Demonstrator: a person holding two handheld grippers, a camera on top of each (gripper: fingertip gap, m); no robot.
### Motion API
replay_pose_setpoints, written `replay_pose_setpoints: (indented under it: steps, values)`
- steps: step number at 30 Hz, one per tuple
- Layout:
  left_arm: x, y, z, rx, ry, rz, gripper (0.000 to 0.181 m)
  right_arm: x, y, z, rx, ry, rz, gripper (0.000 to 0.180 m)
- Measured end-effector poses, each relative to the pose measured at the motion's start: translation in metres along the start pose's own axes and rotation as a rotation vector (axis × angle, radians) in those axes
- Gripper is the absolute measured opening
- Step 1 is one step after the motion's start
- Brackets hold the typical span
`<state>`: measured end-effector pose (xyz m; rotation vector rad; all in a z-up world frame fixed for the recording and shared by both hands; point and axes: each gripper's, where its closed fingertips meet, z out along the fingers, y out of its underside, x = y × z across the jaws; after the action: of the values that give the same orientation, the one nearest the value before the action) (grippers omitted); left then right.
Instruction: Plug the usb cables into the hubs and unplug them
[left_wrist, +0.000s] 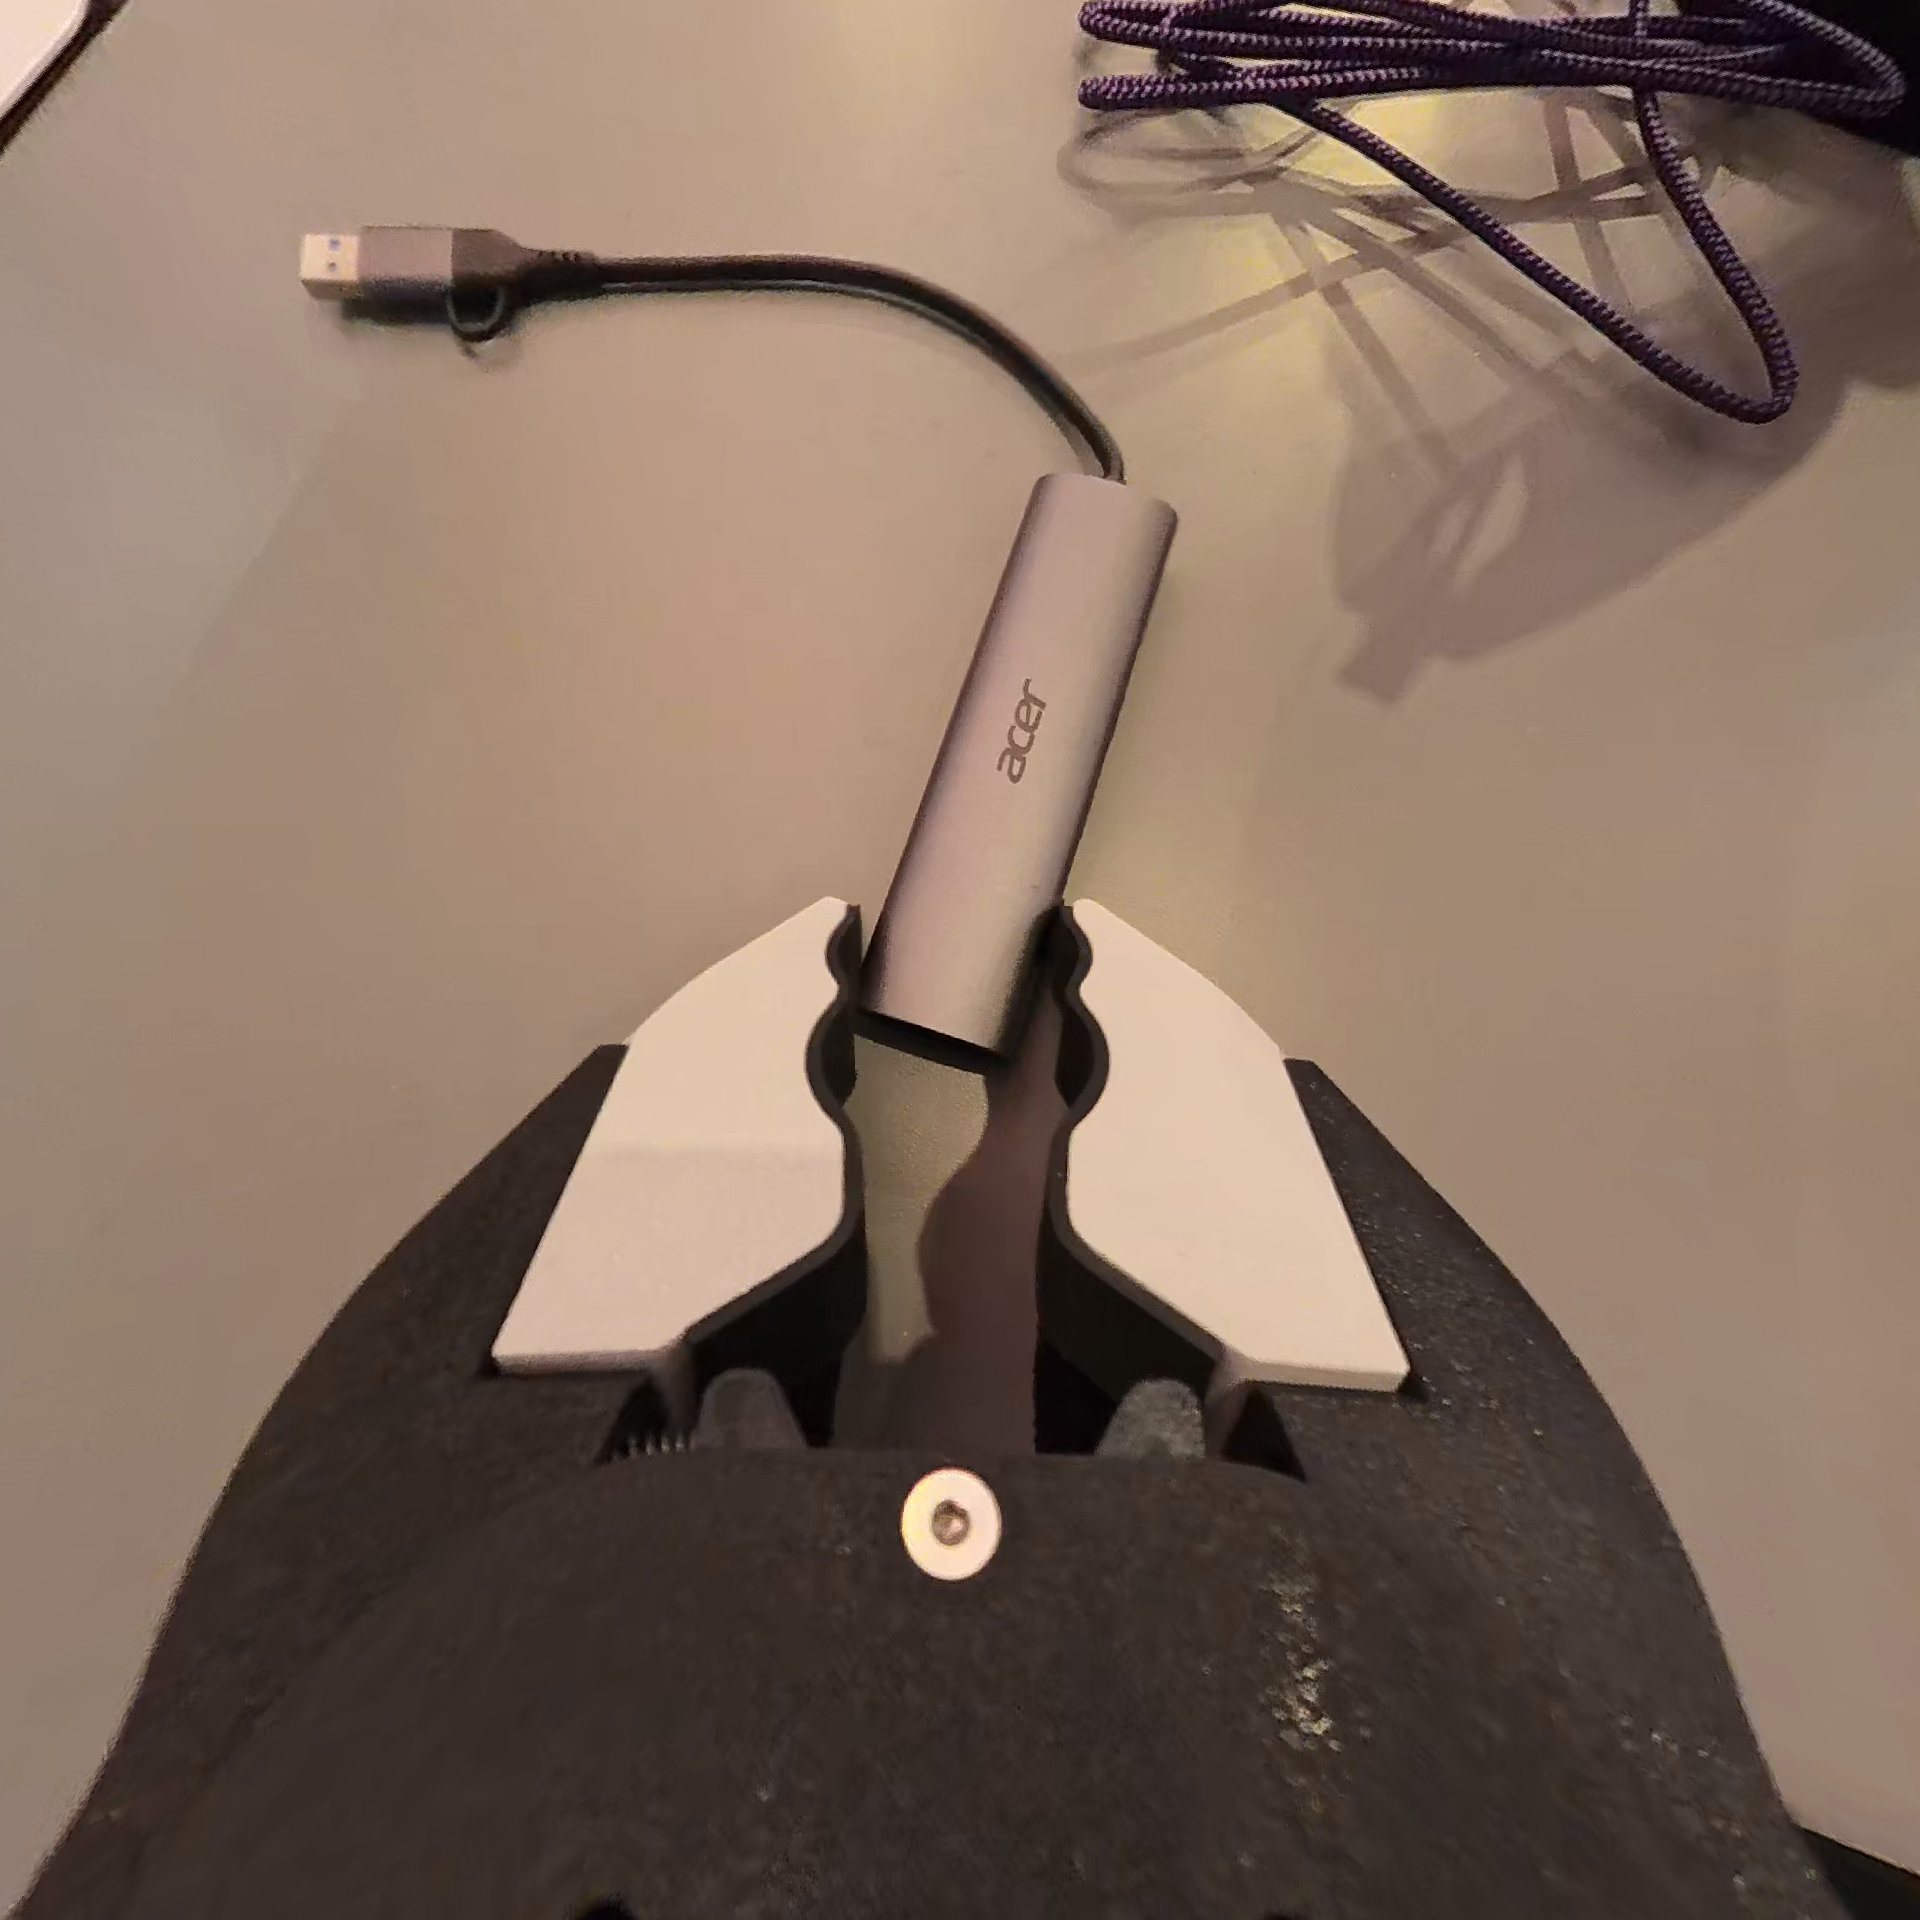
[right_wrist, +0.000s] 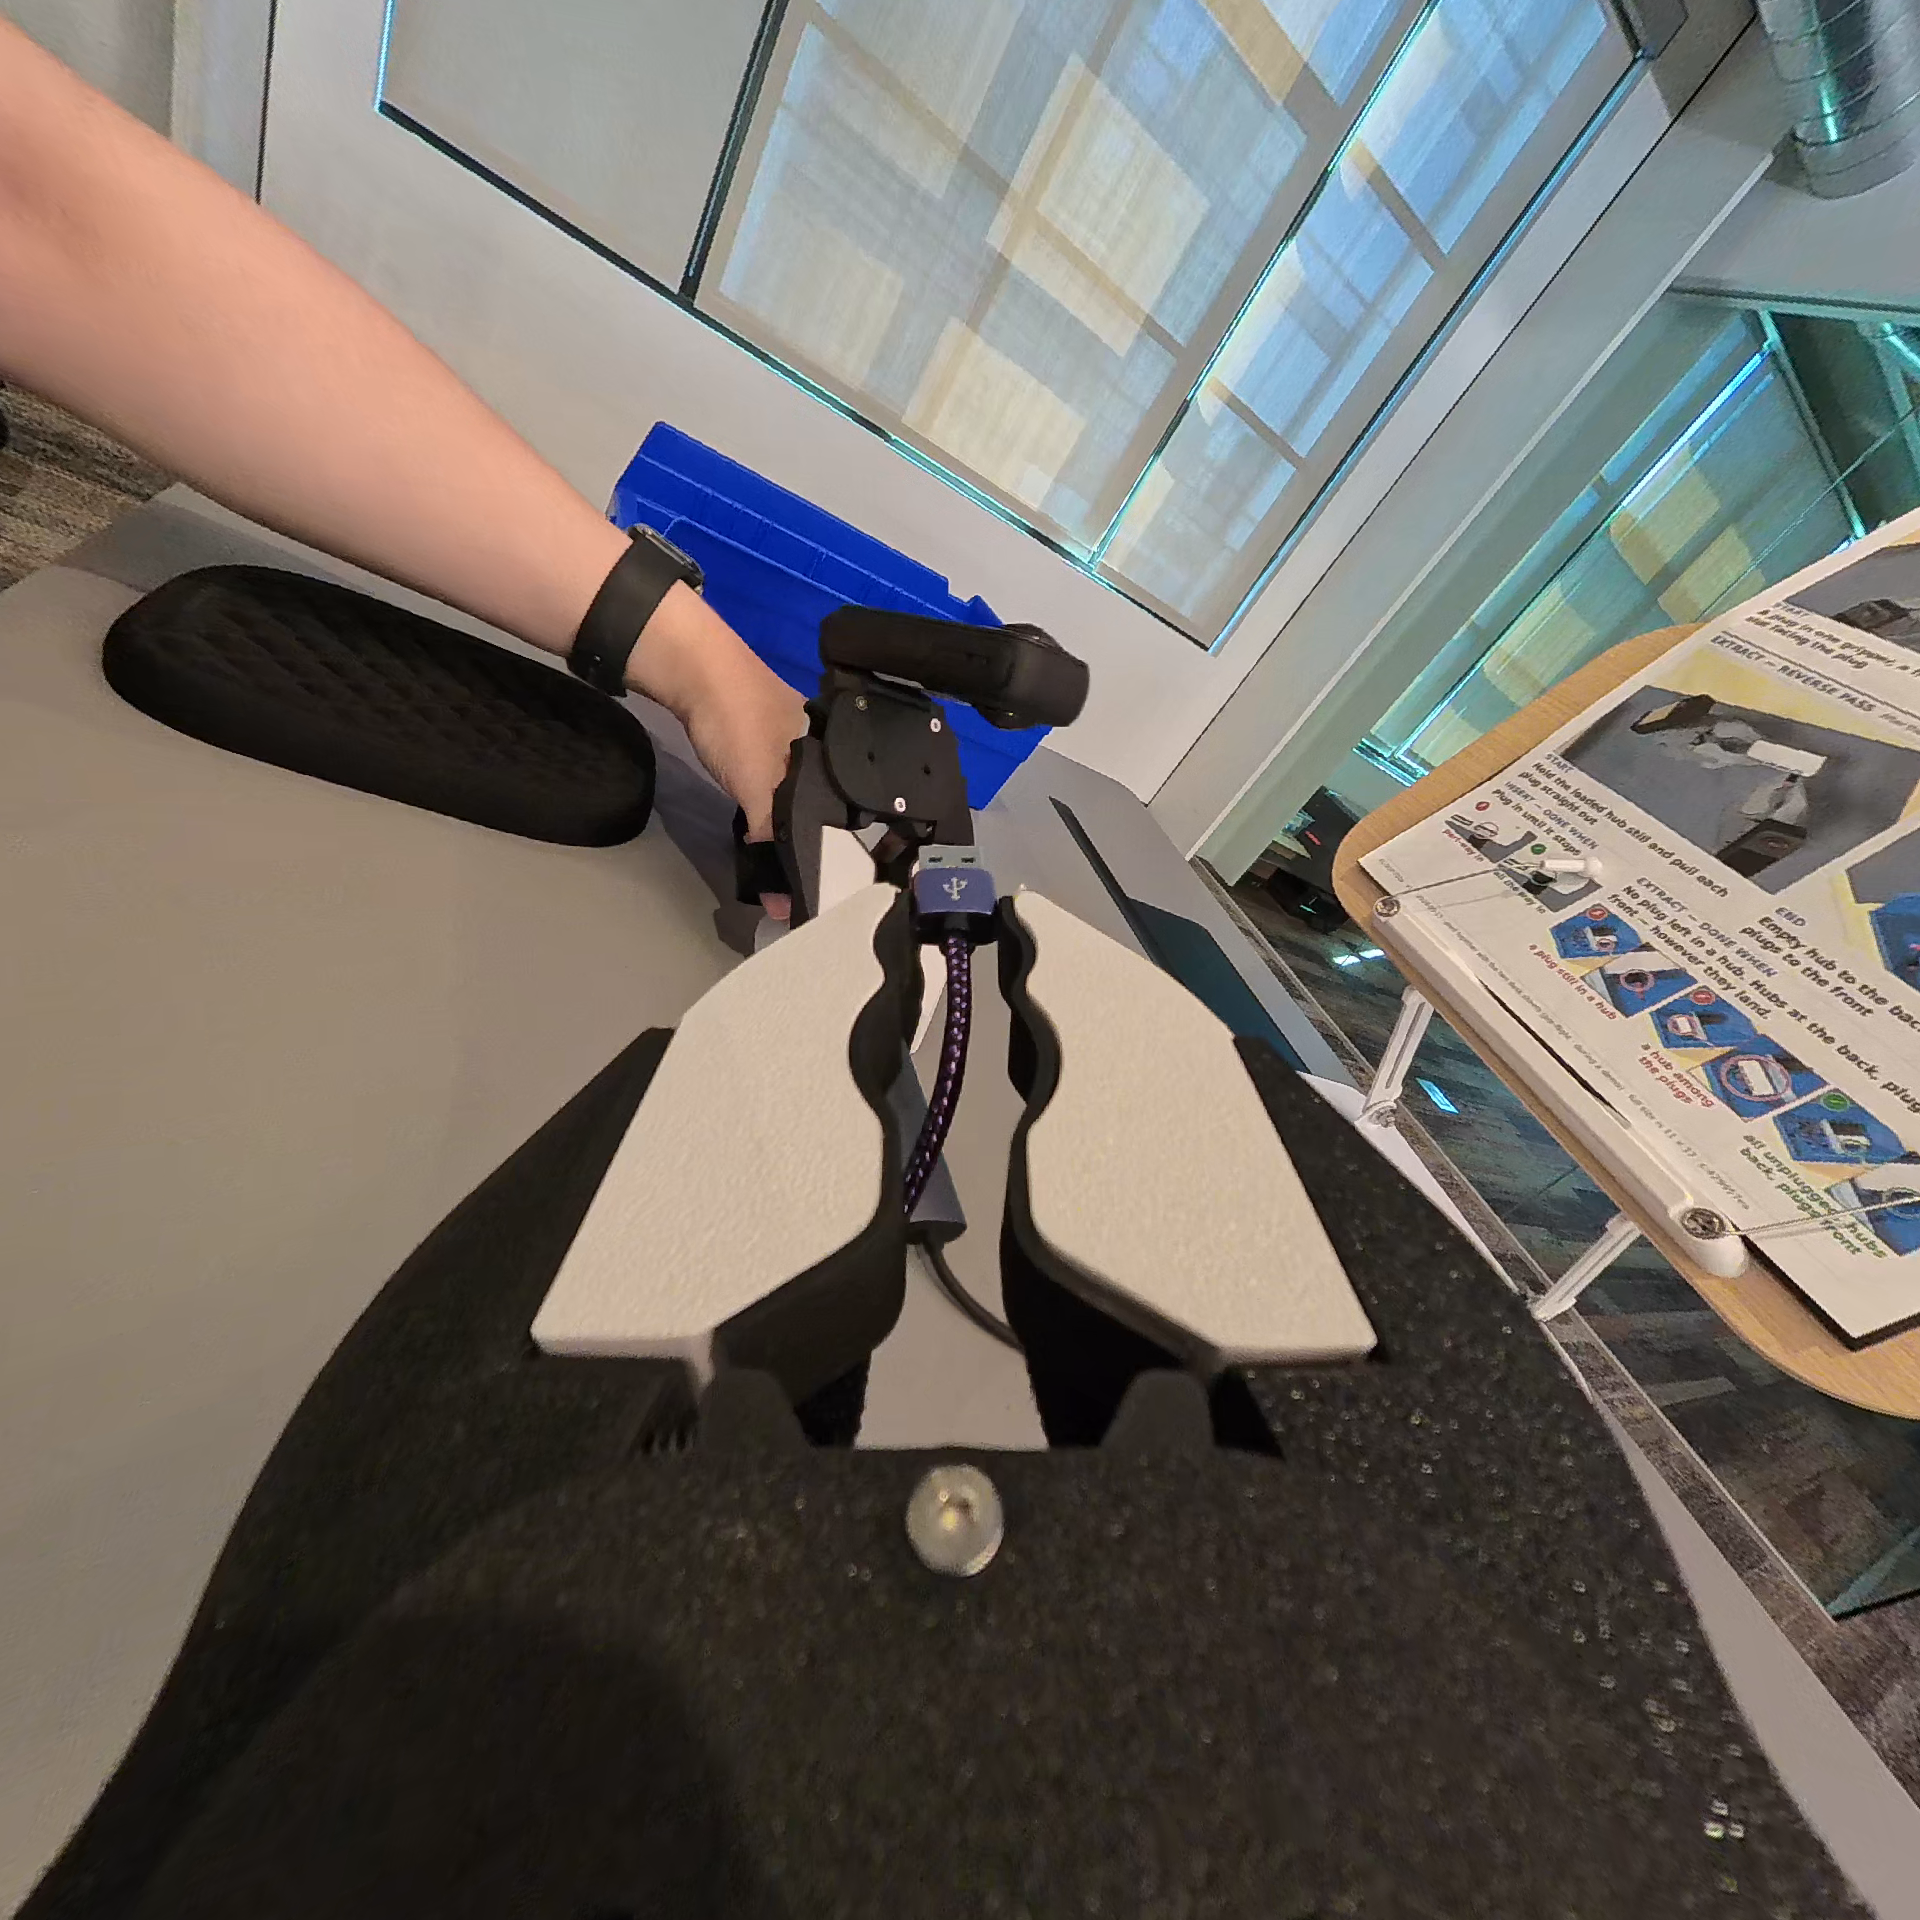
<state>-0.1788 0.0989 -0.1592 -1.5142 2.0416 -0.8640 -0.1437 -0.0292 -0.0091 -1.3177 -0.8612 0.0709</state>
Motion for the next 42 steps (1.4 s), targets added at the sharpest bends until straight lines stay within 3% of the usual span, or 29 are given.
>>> replay_pose_setpoints:
  steps: [6, 15, 20, 26, 32, 41, 42]
  values:
    - [0.003, -0.009, -0.004, 0.047, 0.033, -0.099, 0.033, -0.001, 0.0, 0.0, -0.003, -0.003, -0.004, 0.015]
    - [0.008, -0.069, -0.037, 0.237, 0.007, -0.26, 0.031, 0.011, 0.012, 0.002, -0.06, 0.058, 0.051, 0.015]
    - [0.01, -0.066, -0.033, 0.216, -0.023, -0.295, 0.03, 0.017, 0.016, 0.001, -0.083, 0.085, 0.075, 0.015]
    - [0.004, -0.07, -0.051, 0.338, -0.016, -0.397, 0.03, 0.022, 0.021, 0.002, -0.103, 0.106, 0.115, 0.015]
    - [0.008, -0.089, -0.065, 0.353, -0.225, -0.323, 0.029, 0.029, 0.027, 0.007, -0.164, 0.169, 0.214, 0.015]
    - [0.03, -0.104, -0.05, 0.41, -0.389, -0.31, 0.028, 0.03, 0.045, 0.014, -0.267, 0.235, 0.394, 0.015]
    - [0.033, -0.106, -0.05, 0.426, -0.393, -0.315, 0.021, 0.03, 0.048, 0.015, -0.281, 0.244, 0.402, 0.015]
